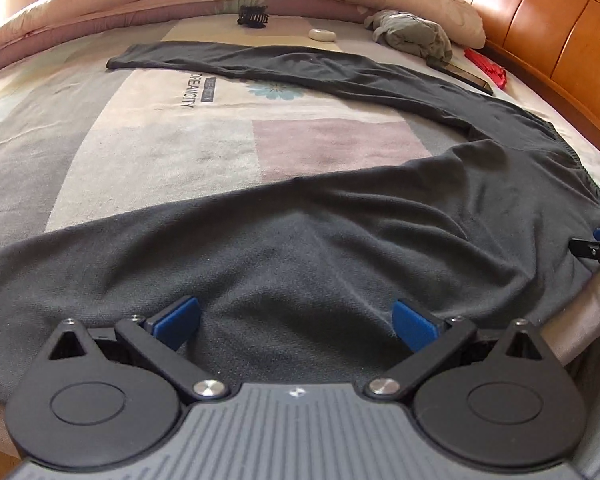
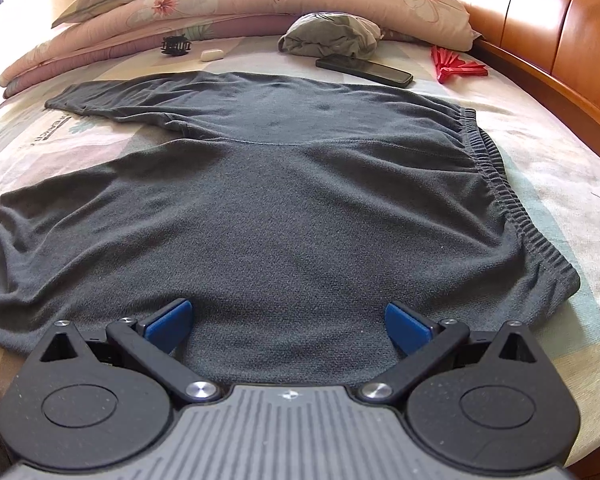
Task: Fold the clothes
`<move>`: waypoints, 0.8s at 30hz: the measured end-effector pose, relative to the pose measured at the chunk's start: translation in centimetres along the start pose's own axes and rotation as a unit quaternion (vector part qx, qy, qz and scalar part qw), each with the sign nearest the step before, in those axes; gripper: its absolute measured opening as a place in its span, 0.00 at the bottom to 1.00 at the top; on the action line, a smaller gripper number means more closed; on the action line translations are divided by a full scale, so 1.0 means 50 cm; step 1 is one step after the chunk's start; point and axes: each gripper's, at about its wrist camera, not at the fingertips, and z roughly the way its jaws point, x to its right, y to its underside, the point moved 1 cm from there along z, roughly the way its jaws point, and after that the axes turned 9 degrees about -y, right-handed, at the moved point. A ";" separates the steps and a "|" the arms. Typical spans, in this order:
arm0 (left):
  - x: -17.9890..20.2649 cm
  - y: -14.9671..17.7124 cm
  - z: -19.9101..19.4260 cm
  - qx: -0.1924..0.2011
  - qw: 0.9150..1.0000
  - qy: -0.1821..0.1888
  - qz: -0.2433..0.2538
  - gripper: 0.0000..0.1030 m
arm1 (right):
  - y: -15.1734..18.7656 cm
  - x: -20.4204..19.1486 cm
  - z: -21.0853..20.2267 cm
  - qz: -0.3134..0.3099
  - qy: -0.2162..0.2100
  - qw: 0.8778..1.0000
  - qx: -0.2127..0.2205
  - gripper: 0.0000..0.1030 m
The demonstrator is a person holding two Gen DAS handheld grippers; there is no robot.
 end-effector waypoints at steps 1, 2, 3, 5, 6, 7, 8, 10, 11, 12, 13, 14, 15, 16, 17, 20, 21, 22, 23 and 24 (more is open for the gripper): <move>-0.002 0.001 -0.002 0.003 1.000 0.004 -0.002 0.99 | -0.003 -0.001 0.002 0.002 0.003 1.000 -0.003 1.00; -0.005 0.003 -0.004 0.006 1.000 0.007 -0.005 0.99 | -0.006 -0.002 0.003 0.004 0.004 1.000 -0.008 1.00; -0.007 0.004 -0.005 0.008 1.000 0.011 -0.007 0.99 | -0.009 -0.003 0.004 0.006 0.006 1.000 -0.014 1.00; -0.013 0.004 -0.010 0.010 1.000 0.020 -0.013 0.99 | -0.015 -0.004 0.006 0.010 0.010 1.000 -0.024 1.00; -0.018 0.004 -0.012 0.011 0.999 0.026 -0.018 0.99 | -0.016 -0.004 0.007 0.011 0.011 1.000 -0.027 1.00; -0.025 0.003 -0.015 0.011 0.999 0.033 -0.024 0.99 | -0.017 -0.005 0.007 0.013 0.012 0.999 -0.029 1.00; -0.036 0.001 -0.020 0.014 0.999 0.035 -0.030 0.99 | -0.017 -0.005 0.007 0.015 0.014 0.999 -0.031 1.00; -0.058 -0.003 -0.030 0.021 0.998 0.036 -0.042 0.99 | -0.016 -0.008 0.006 0.018 0.019 0.999 -0.032 1.00; -0.073 -0.007 -0.036 0.027 0.998 0.028 -0.044 0.99 | -0.016 -0.009 0.006 0.019 0.022 0.999 -0.031 1.00; -0.092 -0.011 -0.042 0.032 0.998 0.018 -0.047 0.99 | -0.015 -0.010 0.006 0.021 0.023 0.999 -0.030 1.00; -0.114 -0.013 -0.045 0.037 0.998 0.008 -0.052 0.99 | -0.014 -0.011 0.006 0.022 0.025 0.999 -0.030 1.00; -0.138 -0.014 -0.046 0.039 0.997 -0.003 -0.059 0.99 | -0.014 -0.012 0.005 0.022 0.026 0.999 -0.030 1.00; -0.164 -0.015 -0.046 0.041 0.997 -0.013 -0.068 0.99 | -0.014 -0.012 0.005 0.022 0.025 0.999 -0.029 1.00; -0.193 -0.014 -0.044 0.039 0.996 -0.023 -0.083 0.99 | -0.013 -0.011 0.004 0.021 0.024 0.999 -0.028 1.00; -0.221 -0.012 -0.041 0.037 0.994 -0.031 -0.098 0.99 | -0.012 -0.010 0.004 0.020 0.021 0.999 -0.027 1.00; -0.297 -0.010 -0.024 0.028 0.988 -0.046 -0.144 0.99 | -0.011 -0.007 0.004 0.017 0.017 0.999 -0.024 1.00; -0.312 -0.012 -0.013 0.025 0.988 -0.039 -0.149 0.99 | -0.011 -0.007 0.003 0.016 0.016 0.999 -0.023 1.00; -0.326 -0.013 -0.003 0.021 0.987 -0.032 -0.154 0.99 | -0.010 -0.007 0.003 0.016 0.016 1.000 -0.021 1.00; -0.335 -0.016 0.009 0.019 0.987 -0.028 -0.156 0.99 | -0.008 -0.007 0.002 0.016 0.015 1.000 -0.017 1.00; -0.343 -0.018 0.020 0.017 0.987 -0.026 -0.157 0.99 | -0.006 -0.008 0.001 0.015 0.016 1.000 -0.014 1.00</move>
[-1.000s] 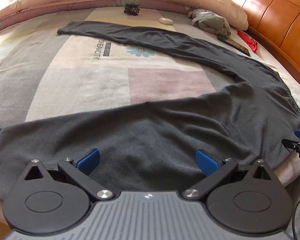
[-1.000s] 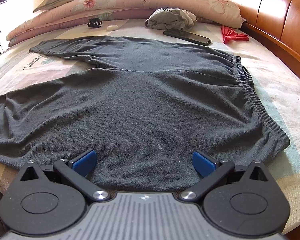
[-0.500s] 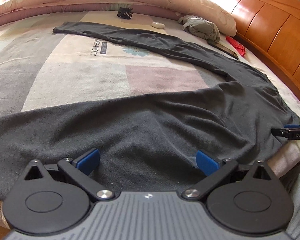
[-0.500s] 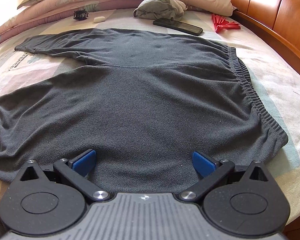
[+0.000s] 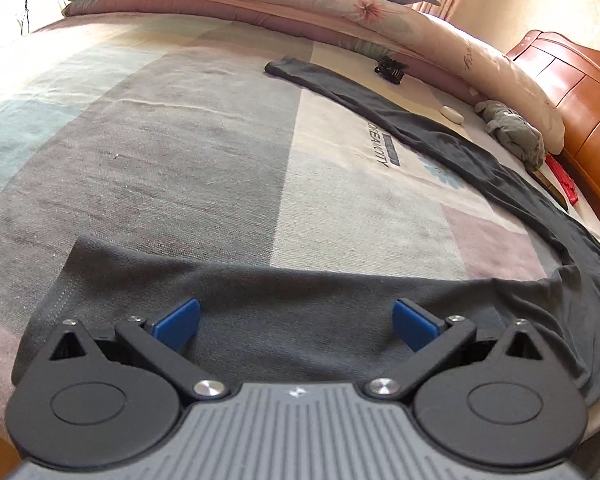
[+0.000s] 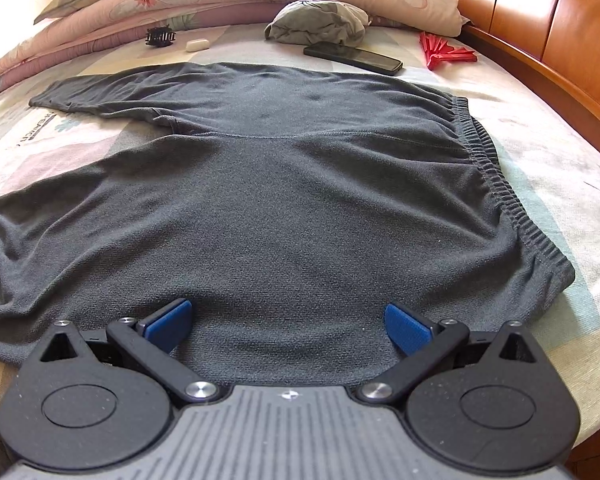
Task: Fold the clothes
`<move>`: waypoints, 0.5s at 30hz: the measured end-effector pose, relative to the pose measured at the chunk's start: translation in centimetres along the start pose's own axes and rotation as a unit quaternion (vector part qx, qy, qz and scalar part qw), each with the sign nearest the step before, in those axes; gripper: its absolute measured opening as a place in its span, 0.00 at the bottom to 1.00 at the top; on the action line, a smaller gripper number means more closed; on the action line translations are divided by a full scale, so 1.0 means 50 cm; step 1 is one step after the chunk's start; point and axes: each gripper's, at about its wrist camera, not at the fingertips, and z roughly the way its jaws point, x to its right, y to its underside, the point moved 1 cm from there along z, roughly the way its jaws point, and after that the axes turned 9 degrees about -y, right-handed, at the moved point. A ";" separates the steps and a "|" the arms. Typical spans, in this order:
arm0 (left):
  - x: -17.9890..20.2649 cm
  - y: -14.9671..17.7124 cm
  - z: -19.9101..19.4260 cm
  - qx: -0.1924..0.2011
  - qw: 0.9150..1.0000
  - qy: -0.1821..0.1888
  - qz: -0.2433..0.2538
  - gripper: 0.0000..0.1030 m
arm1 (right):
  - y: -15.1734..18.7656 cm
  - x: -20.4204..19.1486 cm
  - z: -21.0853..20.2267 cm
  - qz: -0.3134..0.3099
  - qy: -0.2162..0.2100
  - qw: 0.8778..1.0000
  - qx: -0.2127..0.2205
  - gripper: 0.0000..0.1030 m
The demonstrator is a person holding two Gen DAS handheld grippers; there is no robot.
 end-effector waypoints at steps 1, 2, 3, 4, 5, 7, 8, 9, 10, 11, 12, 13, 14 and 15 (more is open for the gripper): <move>-0.005 -0.003 0.010 0.007 1.000 -0.016 0.005 0.99 | 0.001 0.000 0.000 0.000 0.000 1.000 0.002 1.00; -0.009 -0.007 0.021 0.014 0.999 -0.035 0.012 0.99 | 0.002 0.000 -0.001 0.000 0.000 1.000 0.005 1.00; -0.016 -0.009 0.031 0.020 0.997 -0.071 0.025 0.99 | 0.003 0.000 -0.001 0.000 0.000 1.000 0.007 1.00; -0.022 -0.013 0.040 0.024 0.995 -0.093 0.031 0.99 | 0.003 0.000 -0.001 0.000 -0.001 1.000 0.007 1.00; -0.027 -0.016 0.047 0.026 0.993 -0.110 0.037 0.99 | 0.003 0.000 -0.001 0.001 -0.001 1.000 0.008 1.00; -0.030 -0.027 0.045 0.019 0.993 -0.108 0.034 0.99 | 0.003 -0.001 -0.002 0.000 0.000 1.000 0.008 1.00; -0.022 -0.030 0.038 0.018 0.993 -0.111 0.038 0.99 | 0.002 -0.001 -0.002 -0.001 0.000 1.000 0.007 1.00; -0.013 -0.032 0.030 0.016 0.992 -0.114 0.043 0.99 | -0.001 -0.001 -0.003 -0.001 0.000 1.000 0.004 1.00; -0.003 -0.033 0.021 0.017 0.992 -0.115 0.049 0.99 | -0.004 -0.002 -0.005 0.000 0.001 1.000 -0.001 1.00; 0.013 -0.027 0.002 0.025 0.993 -0.099 0.061 0.99 | -0.008 -0.008 -0.011 0.000 0.002 1.000 -0.006 1.00; 0.030 -0.020 -0.016 0.033 0.993 -0.083 0.075 0.99 | -0.012 -0.019 -0.021 -0.005 -0.002 1.000 -0.005 1.00; 0.051 -0.009 -0.033 0.038 0.993 -0.063 0.089 0.99 | -0.016 -0.035 -0.031 -0.016 -0.008 1.000 0.000 1.00; 0.074 0.005 -0.046 0.040 0.993 -0.043 0.106 0.99 | -0.019 -0.060 -0.041 -0.039 -0.020 0.999 0.015 1.00; 0.096 0.021 -0.056 0.041 0.991 -0.026 0.125 0.99 | -0.023 -0.085 -0.051 -0.061 -0.031 0.997 0.030 1.00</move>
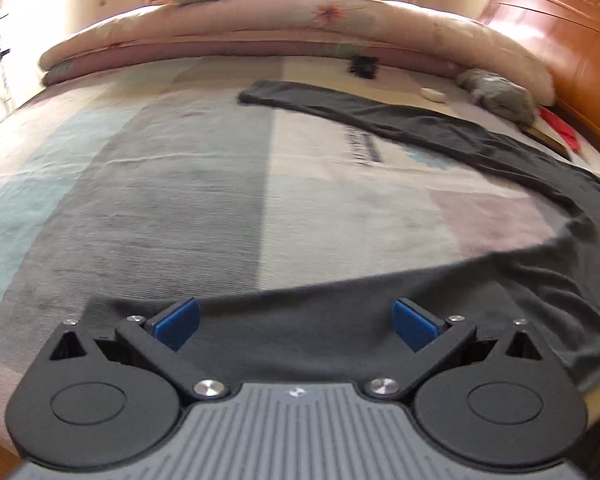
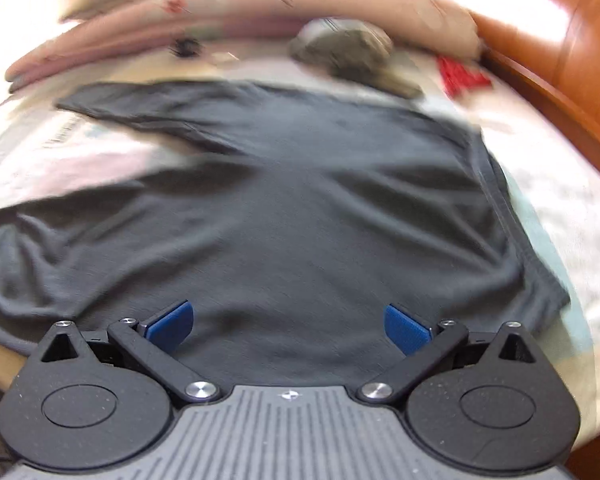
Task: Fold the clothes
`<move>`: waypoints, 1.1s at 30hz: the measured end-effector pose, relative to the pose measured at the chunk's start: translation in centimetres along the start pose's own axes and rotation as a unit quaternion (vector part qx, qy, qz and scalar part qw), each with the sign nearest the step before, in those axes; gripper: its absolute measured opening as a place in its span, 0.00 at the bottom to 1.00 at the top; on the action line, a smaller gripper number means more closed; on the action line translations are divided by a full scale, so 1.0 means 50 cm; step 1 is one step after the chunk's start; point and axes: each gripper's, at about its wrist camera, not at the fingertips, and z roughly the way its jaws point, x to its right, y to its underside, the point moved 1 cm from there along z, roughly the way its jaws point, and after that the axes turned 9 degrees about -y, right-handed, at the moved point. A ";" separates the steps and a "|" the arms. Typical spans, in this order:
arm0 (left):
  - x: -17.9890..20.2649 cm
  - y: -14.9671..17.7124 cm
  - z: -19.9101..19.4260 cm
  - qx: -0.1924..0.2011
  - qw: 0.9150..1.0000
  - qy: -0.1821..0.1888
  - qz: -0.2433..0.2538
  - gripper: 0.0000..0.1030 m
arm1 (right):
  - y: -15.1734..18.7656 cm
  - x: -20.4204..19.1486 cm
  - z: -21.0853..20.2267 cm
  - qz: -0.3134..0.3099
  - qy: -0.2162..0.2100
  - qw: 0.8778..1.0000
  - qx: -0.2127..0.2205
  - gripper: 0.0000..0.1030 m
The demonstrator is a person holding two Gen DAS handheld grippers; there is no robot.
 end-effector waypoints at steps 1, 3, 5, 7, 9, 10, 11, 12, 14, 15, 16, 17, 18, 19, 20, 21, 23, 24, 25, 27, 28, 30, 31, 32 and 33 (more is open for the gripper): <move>0.027 0.010 -0.008 0.004 1.000 0.015 0.021 0.99 | -0.008 -0.026 -0.005 -0.022 -0.012 1.000 0.013 1.00; 0.071 0.031 -0.017 0.016 0.998 0.028 0.059 0.99 | -0.024 -0.079 0.004 -0.050 -0.041 0.998 0.022 1.00; 0.100 0.050 -0.016 0.023 0.995 0.033 0.087 0.99 | -0.042 -0.126 0.033 -0.062 -0.070 0.995 0.016 1.00; 0.110 0.065 -0.007 0.020 0.995 0.027 0.096 0.99 | -0.058 -0.170 0.069 -0.072 -0.086 0.994 0.006 1.00; 0.100 0.079 0.006 0.009 0.995 0.026 0.091 1.00 | -0.071 -0.206 0.108 -0.078 -0.095 0.992 -0.005 1.00; 0.089 0.083 0.007 0.012 0.997 0.034 0.073 0.99 | -0.077 -0.221 0.131 -0.078 -0.099 0.992 -0.014 1.00; 0.079 0.087 0.006 0.014 0.997 0.041 0.058 0.99 | -0.082 -0.233 0.155 -0.075 -0.099 0.992 -0.025 1.00; 0.075 0.090 0.003 0.015 0.997 0.039 0.059 0.99 | -0.084 -0.241 0.181 -0.069 -0.089 0.993 -0.037 1.00; 0.071 0.097 -0.004 0.010 0.998 0.034 0.060 0.99 | -0.090 -0.248 0.210 -0.057 -0.078 0.995 -0.030 1.00; 0.069 0.100 -0.008 0.007 0.998 0.033 0.057 0.99 | -0.097 -0.246 0.217 -0.052 -0.077 0.995 -0.024 1.00; 0.066 0.104 -0.013 0.005 0.998 0.031 0.055 0.99 | -0.106 -0.241 0.224 -0.043 -0.075 0.996 -0.024 1.00; 0.064 0.107 -0.017 0.003 0.998 0.029 0.053 0.99 | -0.114 -0.235 0.230 -0.033 -0.071 0.997 -0.021 1.00; 0.062 0.109 -0.019 -0.001 0.998 0.027 0.051 0.99 | -0.121 -0.230 0.234 -0.025 -0.067 0.997 -0.019 1.00; 0.061 0.112 -0.021 -0.005 0.999 0.025 0.048 0.99 | -0.125 -0.228 0.237 -0.019 -0.064 0.998 -0.018 1.00; 0.059 0.114 -0.024 -0.009 0.999 0.023 0.046 0.99 | -0.129 -0.226 0.240 -0.014 -0.061 0.998 -0.016 1.00; 0.058 0.116 -0.026 -0.013 0.999 0.020 0.045 0.99 | -0.133 -0.224 0.241 -0.009 -0.058 0.998 -0.016 1.00; 0.061 0.114 -0.036 -0.018 0.998 0.010 0.051 0.99 | -0.135 -0.225 0.230 -0.003 -0.058 0.998 -0.021 1.00; 0.063 0.114 -0.044 -0.015 0.998 0.005 0.055 0.99 | -0.134 -0.225 0.215 -0.006 -0.061 0.998 -0.020 1.00; 0.066 0.114 -0.052 -0.011 0.998 0.002 0.058 0.99 | -0.131 -0.227 0.194 -0.016 -0.066 0.998 -0.015 1.00; 0.077 0.111 -0.067 0.004 0.998 0.007 0.063 0.99 | -0.118 -0.224 0.141 -0.053 -0.066 0.996 -0.001 1.00; 0.086 0.108 -0.072 0.010 0.998 0.011 0.065 0.99 | -0.111 -0.220 0.116 -0.073 -0.063 0.995 0.005 1.00; 0.111 0.099 -0.076 0.019 0.997 0.015 0.070 0.99 | -0.089 -0.193 0.086 -0.090 -0.045 0.995 0.005 1.00; 0.126 0.093 -0.075 0.023 0.997 0.018 0.073 0.99 | -0.076 -0.175 0.076 -0.093 -0.033 0.995 0.002 1.00; 0.144 0.086 -0.073 0.025 0.996 0.022 0.077 0.99 | -0.063 -0.156 0.067 -0.097 -0.021 0.995 -0.001 1.00; 0.165 0.078 -0.070 0.025 0.996 0.028 0.081 0.99 | -0.050 -0.138 0.057 -0.100 -0.008 0.995 -0.004 1.00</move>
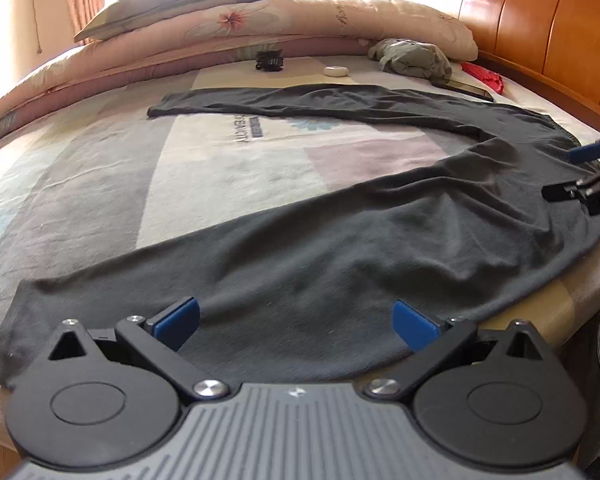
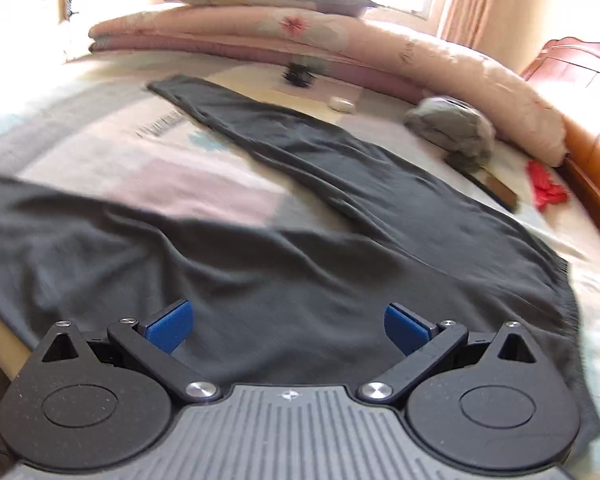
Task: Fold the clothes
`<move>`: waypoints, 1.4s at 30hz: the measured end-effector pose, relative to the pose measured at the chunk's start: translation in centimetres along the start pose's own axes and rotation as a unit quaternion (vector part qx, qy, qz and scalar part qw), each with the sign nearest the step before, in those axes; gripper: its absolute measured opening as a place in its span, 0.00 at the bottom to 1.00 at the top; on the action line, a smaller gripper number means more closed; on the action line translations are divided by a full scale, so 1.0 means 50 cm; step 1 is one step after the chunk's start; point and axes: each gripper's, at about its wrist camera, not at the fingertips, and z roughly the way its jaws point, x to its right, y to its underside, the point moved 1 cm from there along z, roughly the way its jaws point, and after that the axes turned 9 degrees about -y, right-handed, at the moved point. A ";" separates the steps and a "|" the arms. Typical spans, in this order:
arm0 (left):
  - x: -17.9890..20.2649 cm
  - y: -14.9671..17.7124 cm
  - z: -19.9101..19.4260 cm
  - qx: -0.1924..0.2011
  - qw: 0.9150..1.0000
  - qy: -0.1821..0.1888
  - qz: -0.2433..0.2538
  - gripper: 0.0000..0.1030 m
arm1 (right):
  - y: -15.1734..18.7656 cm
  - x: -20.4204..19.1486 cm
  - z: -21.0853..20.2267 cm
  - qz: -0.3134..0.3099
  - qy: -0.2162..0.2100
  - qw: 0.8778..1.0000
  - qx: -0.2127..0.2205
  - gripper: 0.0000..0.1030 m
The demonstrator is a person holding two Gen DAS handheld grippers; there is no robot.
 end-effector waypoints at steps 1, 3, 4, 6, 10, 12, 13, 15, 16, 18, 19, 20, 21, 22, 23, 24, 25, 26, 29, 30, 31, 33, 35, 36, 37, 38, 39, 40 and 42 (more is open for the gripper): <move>0.020 -0.011 0.005 0.001 1.000 0.006 0.005 0.99 | 0.016 0.017 -0.006 0.004 0.010 1.000 -0.005 1.00; 0.060 -0.027 0.013 0.003 1.000 0.017 0.020 0.99 | 0.047 0.058 0.001 0.042 0.014 0.999 -0.017 1.00; 0.077 -0.030 0.020 0.002 0.999 0.019 0.027 0.99 | 0.063 0.073 0.006 0.060 0.009 0.998 -0.019 1.00; 0.102 -0.029 0.035 -0.010 0.999 0.009 0.030 0.99 | 0.090 0.094 0.013 0.092 -0.008 0.996 -0.014 1.00; 0.082 0.013 0.036 -0.037 0.999 0.000 -0.040 0.99 | 0.122 0.094 0.003 0.099 -0.012 0.995 0.025 1.00; 0.081 0.033 0.018 -0.037 0.999 -0.010 -0.039 0.99 | 0.131 0.092 -0.002 0.107 -0.008 0.994 0.038 1.00; 0.081 0.036 0.011 -0.041 0.998 -0.010 -0.037 0.99 | 0.134 0.089 -0.004 0.106 -0.004 0.993 0.044 1.00; 0.079 0.035 0.002 -0.057 0.998 -0.011 -0.031 0.99 | 0.138 0.085 -0.004 0.104 0.001 0.993 0.054 1.00; 0.076 0.028 -0.001 -0.060 0.998 -0.012 -0.027 0.99 | 0.139 0.085 -0.004 0.105 0.003 0.993 0.057 1.00; 0.069 0.005 -0.010 -0.034 0.999 -0.016 -0.017 0.99 | 0.140 0.084 -0.005 0.105 0.004 0.993 0.059 1.00; 0.065 -0.010 -0.009 -0.020 1.000 -0.017 -0.016 0.99 | 0.140 0.084 -0.005 0.105 0.004 0.993 0.060 1.00; 0.061 -0.024 0.001 -0.013 1.000 -0.016 -0.019 0.99 | 0.140 0.084 -0.005 0.105 0.005 0.993 0.061 1.00; 0.057 -0.039 0.011 -0.007 1.000 -0.015 -0.023 0.99 | 0.141 0.083 -0.005 0.105 0.007 0.993 0.061 1.00; 0.054 -0.052 0.022 -0.001 1.000 -0.014 -0.027 0.99 | 0.141 0.081 -0.005 0.106 0.009 0.992 0.062 1.00; 0.053 -0.061 0.038 0.003 0.999 -0.009 -0.035 0.99 | 0.142 0.080 -0.005 0.106 0.010 0.992 0.062 1.00; 0.052 -0.069 0.055 0.005 0.999 -0.004 -0.043 0.99 | 0.142 0.079 -0.006 0.107 0.013 0.992 0.062 1.00; 0.052 -0.072 0.073 -0.001 0.999 -0.001 -0.052 0.99 | 0.142 0.077 -0.006 0.109 0.015 0.992 0.061 1.00; 0.053 -0.070 0.088 -0.010 0.998 0.001 -0.061 0.99 | 0.142 0.076 -0.006 0.110 0.017 0.992 0.061 1.00; 0.068 -0.035 0.091 -0.020 0.998 -0.010 -0.063 0.99 | 0.143 0.073 -0.007 0.112 0.021 0.992 0.060 1.00; 0.075 -0.026 0.078 -0.022 0.998 -0.005 -0.055 0.99 | 0.144 0.073 -0.008 0.112 0.021 0.992 0.061 1.00; 0.082 -0.016 0.065 -0.025 0.999 -0.001 -0.046 0.99 | 0.146 0.073 -0.008 0.112 0.020 0.992 0.062 1.00; 0.085 -0.010 0.045 -0.031 0.999 0.016 -0.018 0.99 | 0.146 0.073 -0.008 0.112 0.021 0.992 0.063 1.00; 0.068 -0.020 0.033 -0.022 1.000 0.019 0.002 0.99 | 0.145 0.072 -0.008 0.113 0.021 0.992 0.061 1.00; 0.053 -0.027 0.028 -0.012 1.000 0.013 0.004 0.99 | 0.145 0.072 -0.008 0.113 0.022 0.992 0.060 1.00; 0.029 -0.036 0.030 -0.004 1.000 0.002 -0.005 0.99 | 0.145 0.071 -0.008 0.113 0.022 0.992 0.060 1.00; 0.004 -0.045 0.033 0.003 1.000 -0.009 -0.016 0.99 | 0.145 0.071 -0.009 0.114 0.023 0.991 0.061 1.00; -0.026 -0.049 0.045 0.002 0.999 -0.016 -0.040 0.99 | 0.145 0.070 -0.009 0.114 0.025 0.991 0.061 1.00; -0.056 -0.054 0.056 0.001 0.998 -0.022 -0.064 0.99 | 0.146 0.068 -0.009 0.115 0.027 0.991 0.061 1.00; -0.115 -0.054 0.082 -0.009 0.993 -0.028 -0.114 0.99 | 0.144 0.068 -0.009 0.117 0.028 0.991 0.059 1.00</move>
